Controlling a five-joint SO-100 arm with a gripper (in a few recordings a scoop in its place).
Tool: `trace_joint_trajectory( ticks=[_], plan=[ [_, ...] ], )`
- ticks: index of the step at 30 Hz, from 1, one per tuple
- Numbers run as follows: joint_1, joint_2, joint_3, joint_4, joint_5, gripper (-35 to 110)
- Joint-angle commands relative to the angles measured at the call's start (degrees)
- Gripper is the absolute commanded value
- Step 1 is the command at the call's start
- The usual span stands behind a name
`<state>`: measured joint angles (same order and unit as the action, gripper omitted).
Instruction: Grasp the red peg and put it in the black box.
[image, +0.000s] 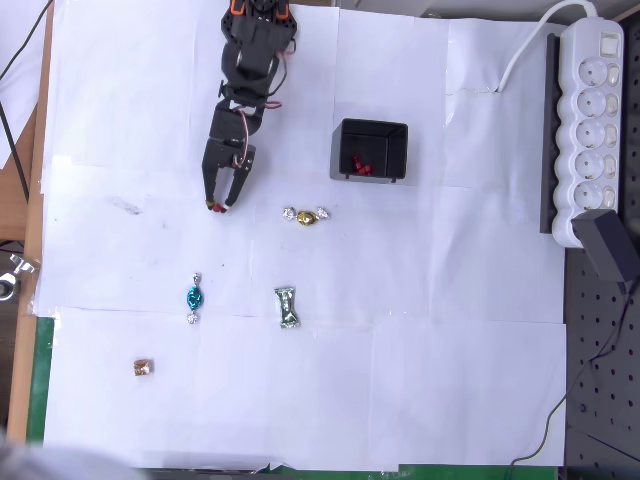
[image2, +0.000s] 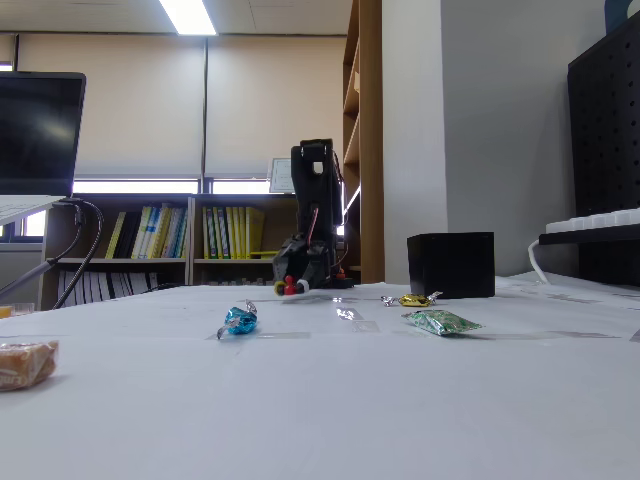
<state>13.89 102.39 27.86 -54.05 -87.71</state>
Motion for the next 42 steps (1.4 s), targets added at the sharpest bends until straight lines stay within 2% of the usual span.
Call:
trace_joint_trajectory(
  ticks=[1,6,14,20,23,30,42],
  plan=[
    [0.79,-12.48,7.65,18.28,1.05,0],
    [1.41,-17.14,20.21,44.47,3.52,0],
    [0.26,-16.88,59.15,99.32,13.27,0],
    [-4.83,-17.14,81.39,126.74,18.11,0],
    [-7.82,-19.69,85.78,133.33,22.41,0],
    [-15.91,-23.55,83.23,141.24,27.42,0],
    [-35.86,-24.35,76.99,146.6,39.02,0]
  ],
)
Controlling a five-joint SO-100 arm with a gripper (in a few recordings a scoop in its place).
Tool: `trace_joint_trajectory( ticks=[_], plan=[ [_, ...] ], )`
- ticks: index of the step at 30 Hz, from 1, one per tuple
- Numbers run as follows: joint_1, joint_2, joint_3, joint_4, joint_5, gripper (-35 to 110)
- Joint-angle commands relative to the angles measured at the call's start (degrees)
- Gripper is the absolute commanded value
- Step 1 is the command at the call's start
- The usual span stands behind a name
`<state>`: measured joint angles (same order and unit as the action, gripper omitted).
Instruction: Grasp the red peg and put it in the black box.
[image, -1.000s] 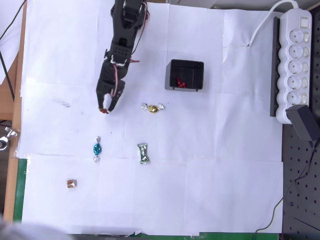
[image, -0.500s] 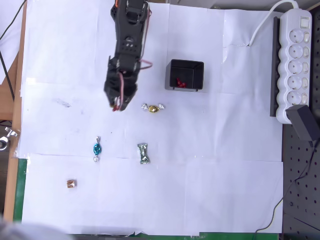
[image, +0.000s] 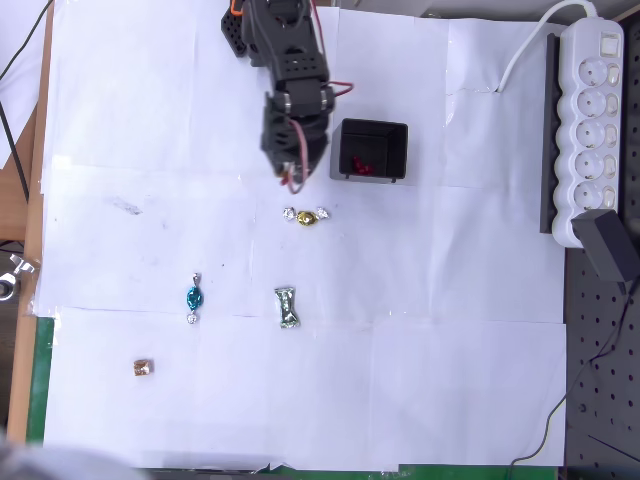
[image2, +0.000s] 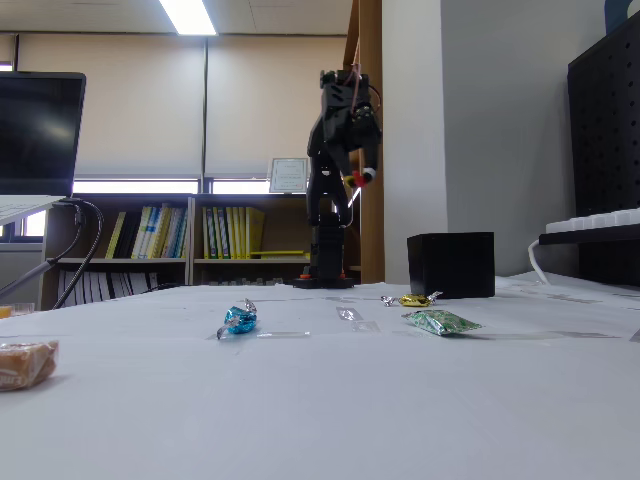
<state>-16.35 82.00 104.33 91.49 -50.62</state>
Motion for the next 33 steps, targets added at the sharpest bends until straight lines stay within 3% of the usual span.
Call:
trace_joint_trajectory(
  ticks=[1,14,33],
  plan=[
    [-7.47,-3.52,0.26,0.79,2.37,0],
    [-25.22,1.58,-2.72,-1.93,8.53,0],
    [-26.19,2.72,-11.69,-15.29,7.65,0]
  ],
)
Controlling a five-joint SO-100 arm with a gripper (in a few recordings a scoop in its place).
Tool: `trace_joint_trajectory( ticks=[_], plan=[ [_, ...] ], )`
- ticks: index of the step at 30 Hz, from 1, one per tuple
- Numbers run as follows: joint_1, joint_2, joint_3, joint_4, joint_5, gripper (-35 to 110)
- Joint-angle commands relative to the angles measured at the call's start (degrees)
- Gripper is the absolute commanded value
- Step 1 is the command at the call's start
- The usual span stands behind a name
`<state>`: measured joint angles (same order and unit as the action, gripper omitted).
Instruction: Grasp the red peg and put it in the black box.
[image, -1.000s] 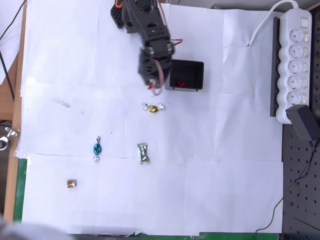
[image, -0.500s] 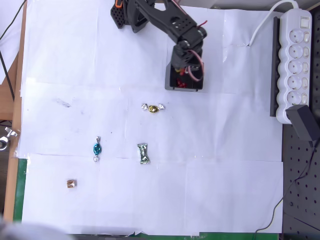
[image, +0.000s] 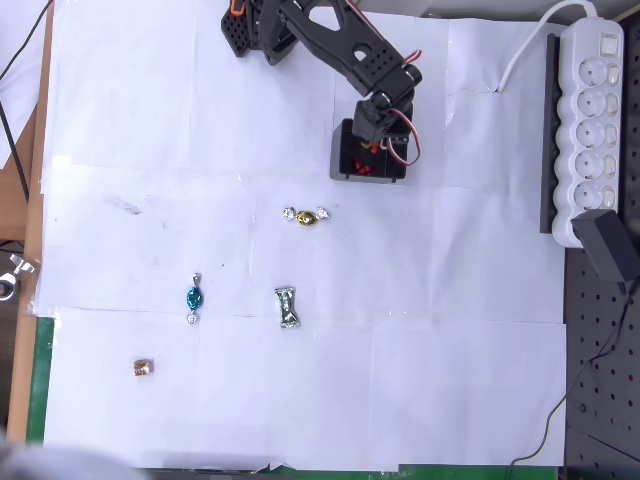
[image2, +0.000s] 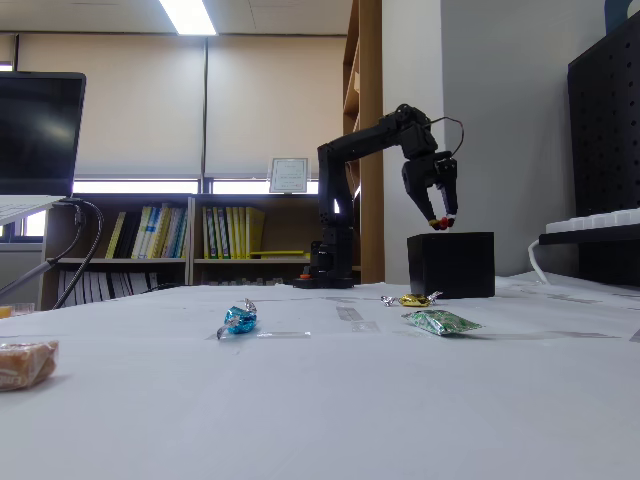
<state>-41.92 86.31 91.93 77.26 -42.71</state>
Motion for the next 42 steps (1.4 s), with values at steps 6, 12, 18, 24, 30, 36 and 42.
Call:
trace_joint_trajectory(
  ticks=[6,12,18,24,30,36,42],
  plan=[
    [-0.7,-2.9,0.7,-0.53,-3.87,32],
    [0.44,-3.87,0.7,-0.26,-4.75,32],
    [0.97,-5.45,0.7,-0.09,-5.45,32],
    [1.32,-6.5,0.62,0.7,-6.5,32],
    [1.85,-10.11,-1.23,0.88,-2.64,0],
    [4.13,-15.82,-0.97,4.57,-7.29,0],
    [14.33,-33.22,-11.6,-0.97,-23.82,0]
  ],
)
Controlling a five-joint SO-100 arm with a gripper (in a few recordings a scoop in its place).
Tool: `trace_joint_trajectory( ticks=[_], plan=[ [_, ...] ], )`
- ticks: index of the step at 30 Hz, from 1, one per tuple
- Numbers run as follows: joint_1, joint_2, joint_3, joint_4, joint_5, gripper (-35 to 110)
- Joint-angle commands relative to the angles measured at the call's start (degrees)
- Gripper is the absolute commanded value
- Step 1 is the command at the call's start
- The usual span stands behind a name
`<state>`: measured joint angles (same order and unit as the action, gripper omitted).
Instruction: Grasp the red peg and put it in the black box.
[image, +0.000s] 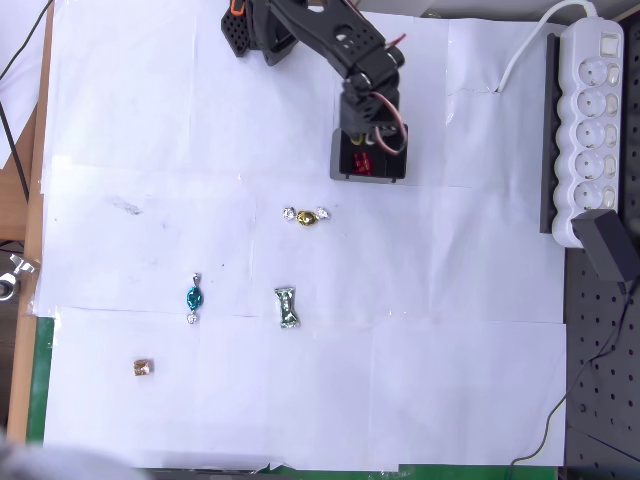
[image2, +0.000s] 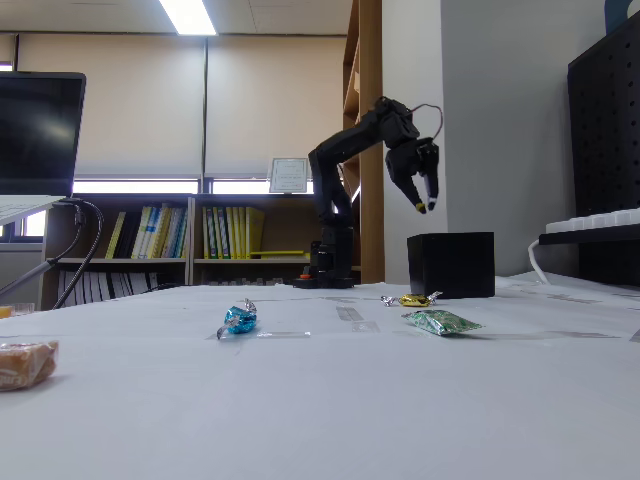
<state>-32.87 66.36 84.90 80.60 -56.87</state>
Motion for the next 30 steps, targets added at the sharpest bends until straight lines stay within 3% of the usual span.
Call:
trace_joint_trajectory(
  ticks=[1,5,14,22,30],
  plan=[
    [8.35,-17.14,-7.73,-7.47,-12.22,0],
    [17.84,-32.7,-21.88,-16.08,-14.15,0],
    [28.56,-54.32,-52.21,-19.78,-18.72,0],
    [31.73,-72.6,-74.36,-22.24,-23.29,0],
    [37.97,-78.93,-87.89,-29.0,-31.9,0]
  ],
)
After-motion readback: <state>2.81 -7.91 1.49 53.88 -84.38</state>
